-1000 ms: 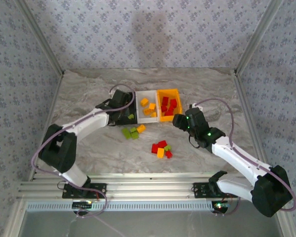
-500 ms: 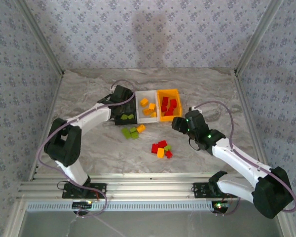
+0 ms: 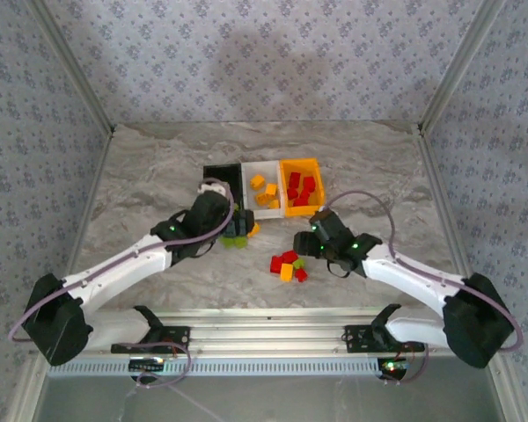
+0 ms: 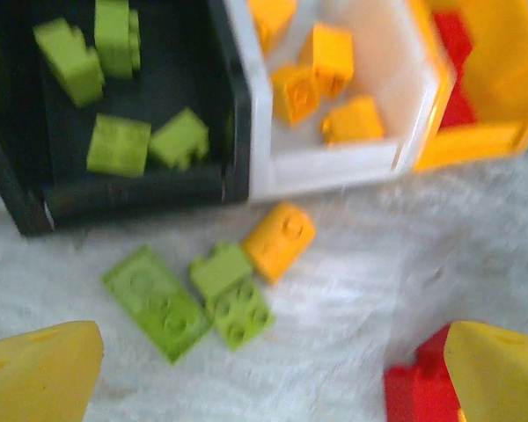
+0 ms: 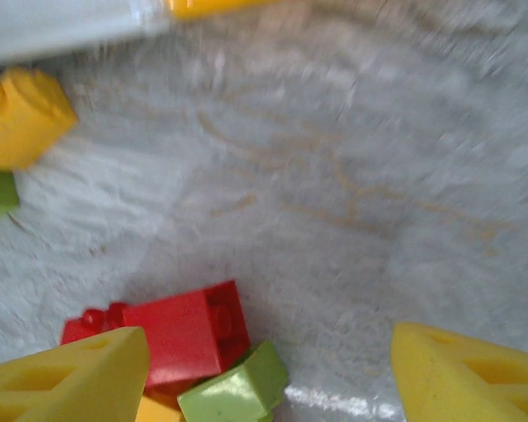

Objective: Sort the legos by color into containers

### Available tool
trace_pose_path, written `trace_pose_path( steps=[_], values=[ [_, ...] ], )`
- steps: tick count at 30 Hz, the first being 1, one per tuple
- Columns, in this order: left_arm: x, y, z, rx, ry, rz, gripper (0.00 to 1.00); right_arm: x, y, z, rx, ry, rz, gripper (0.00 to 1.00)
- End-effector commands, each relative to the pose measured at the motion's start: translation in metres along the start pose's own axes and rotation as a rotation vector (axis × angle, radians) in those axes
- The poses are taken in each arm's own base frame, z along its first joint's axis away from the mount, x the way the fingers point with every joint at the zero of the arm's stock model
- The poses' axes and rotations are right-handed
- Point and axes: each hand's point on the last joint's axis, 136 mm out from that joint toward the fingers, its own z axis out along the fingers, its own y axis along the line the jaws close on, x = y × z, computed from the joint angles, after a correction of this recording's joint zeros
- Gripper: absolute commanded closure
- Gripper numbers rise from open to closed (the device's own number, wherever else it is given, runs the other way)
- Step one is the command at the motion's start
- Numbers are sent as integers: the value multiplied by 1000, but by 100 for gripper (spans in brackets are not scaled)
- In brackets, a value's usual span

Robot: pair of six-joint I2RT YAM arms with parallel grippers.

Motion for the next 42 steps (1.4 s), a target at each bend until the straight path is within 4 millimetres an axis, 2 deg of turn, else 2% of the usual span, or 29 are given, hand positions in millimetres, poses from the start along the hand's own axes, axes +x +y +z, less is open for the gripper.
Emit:
trace_pose_path(
  steps=[1,4,10,15,18,20,24,27,31,37,42],
  values=[
    [15,4,-6,15,17,-40,0,14,10,6,6,52,-66,26],
    [28,13,-6,9,31,-54,1,12,20,10,29,42,-140,24],
    [35,21,-6,-10,36,-60,0,5,19,21,120,49,-157,24],
    [38,23,-5,-12,36,-54,0,14,5,28,199,106,-148,27],
    [39,25,-4,-21,36,-52,0,18,-12,26,262,121,-130,29],
    [39,26,-5,-24,34,-51,0,15,-26,20,302,101,-110,30],
    [40,29,-5,-31,29,-47,0,5,-39,9,304,58,-52,30],
    [40,30,-5,-35,29,-48,0,-11,-26,7,240,3,-63,28],
    [39,31,-6,-31,20,-54,0,-16,-3,14,165,4,-83,24],
    [41,36,-6,-46,22,-52,0,2,-14,36,192,89,-49,29],
    [42,39,-4,-54,23,-61,0,10,-15,42,174,98,-37,44]
  ],
)
